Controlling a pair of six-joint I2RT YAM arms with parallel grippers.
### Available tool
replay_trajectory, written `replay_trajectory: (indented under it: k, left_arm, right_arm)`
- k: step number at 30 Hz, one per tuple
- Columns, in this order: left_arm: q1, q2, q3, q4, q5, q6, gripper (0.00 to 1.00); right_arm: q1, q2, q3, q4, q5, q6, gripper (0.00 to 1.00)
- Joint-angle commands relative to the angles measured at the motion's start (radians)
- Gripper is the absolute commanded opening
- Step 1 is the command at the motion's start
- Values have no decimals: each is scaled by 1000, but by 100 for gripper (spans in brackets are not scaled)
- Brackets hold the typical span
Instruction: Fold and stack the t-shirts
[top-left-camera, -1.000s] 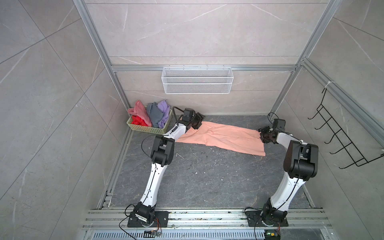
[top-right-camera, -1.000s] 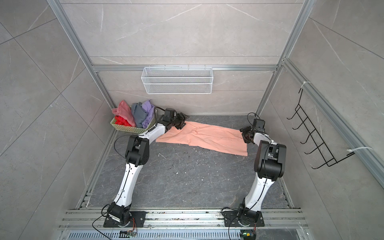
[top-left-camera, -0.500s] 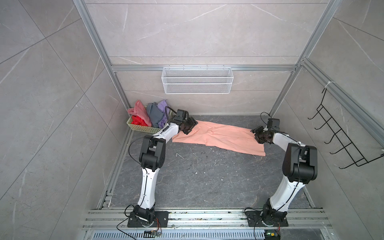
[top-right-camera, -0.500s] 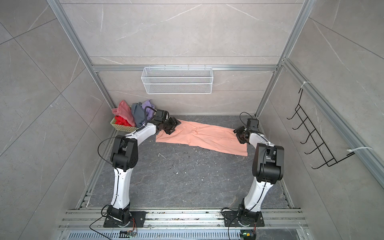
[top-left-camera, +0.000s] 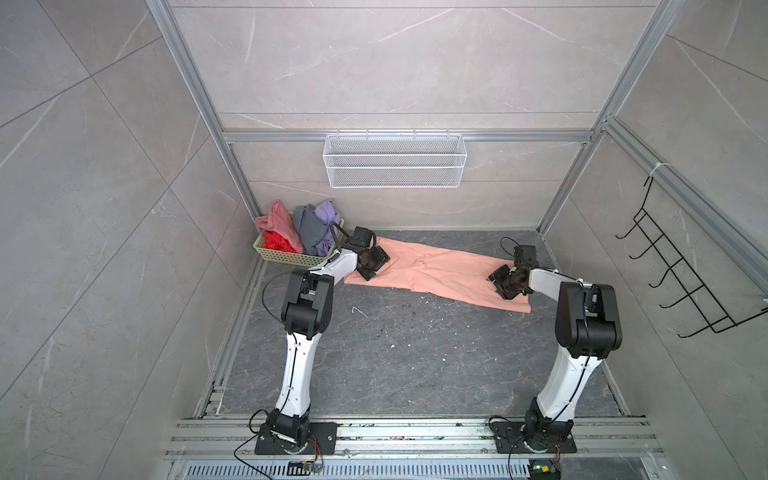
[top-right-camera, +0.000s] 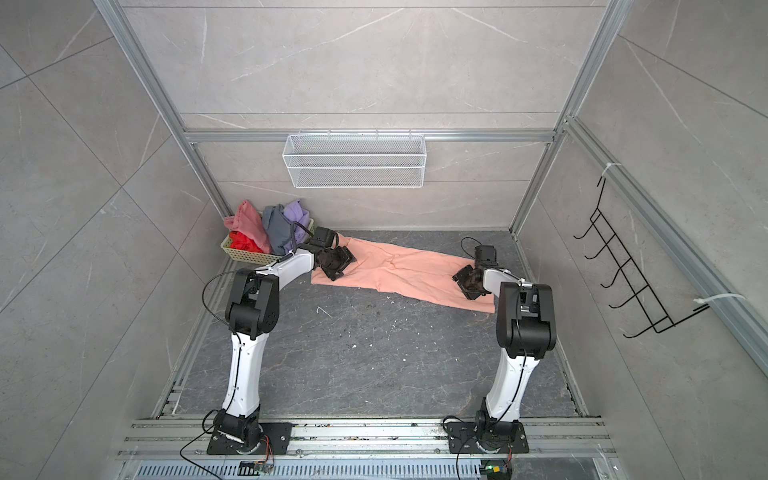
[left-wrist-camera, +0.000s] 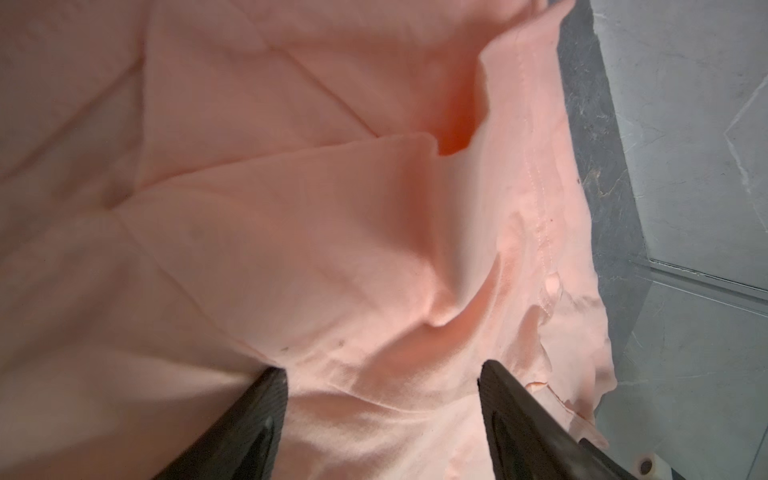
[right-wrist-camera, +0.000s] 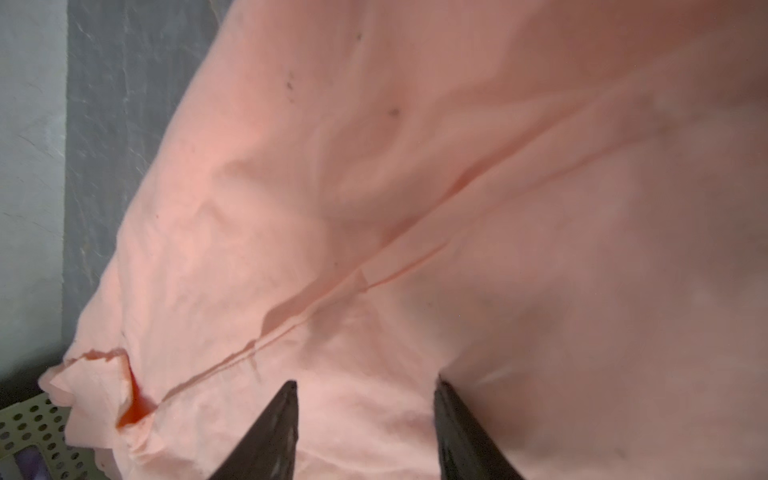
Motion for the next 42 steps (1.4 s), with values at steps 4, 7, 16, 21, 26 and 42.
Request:
replay_trajectory:
  k: [4, 7, 16, 21, 26, 42]
  left_arm:
    - [73, 162, 238, -207, 74, 176, 77]
    - [67, 236, 440, -350, 54, 327, 78]
    - [11, 303, 552, -279, 152, 518, 79]
    - [-28, 222, 624, -374, 27, 661, 80]
    - [-28, 38, 434, -325, -47, 642, 82]
    - [-102, -15, 191, -198, -112, 468, 83]
  right_arm:
    - [208, -131, -215, -136, 1, 122, 54]
    - [357, -212, -368, -75, 39, 289, 54]
    - [929, -294, -484, -66, 162, 577, 55]
    - [1110, -348, -238, -363, 348, 493, 58]
    - [1171, -394, -88, -514, 493, 413, 59]
    - [1034, -448, -344, -215, 592, 196, 65]
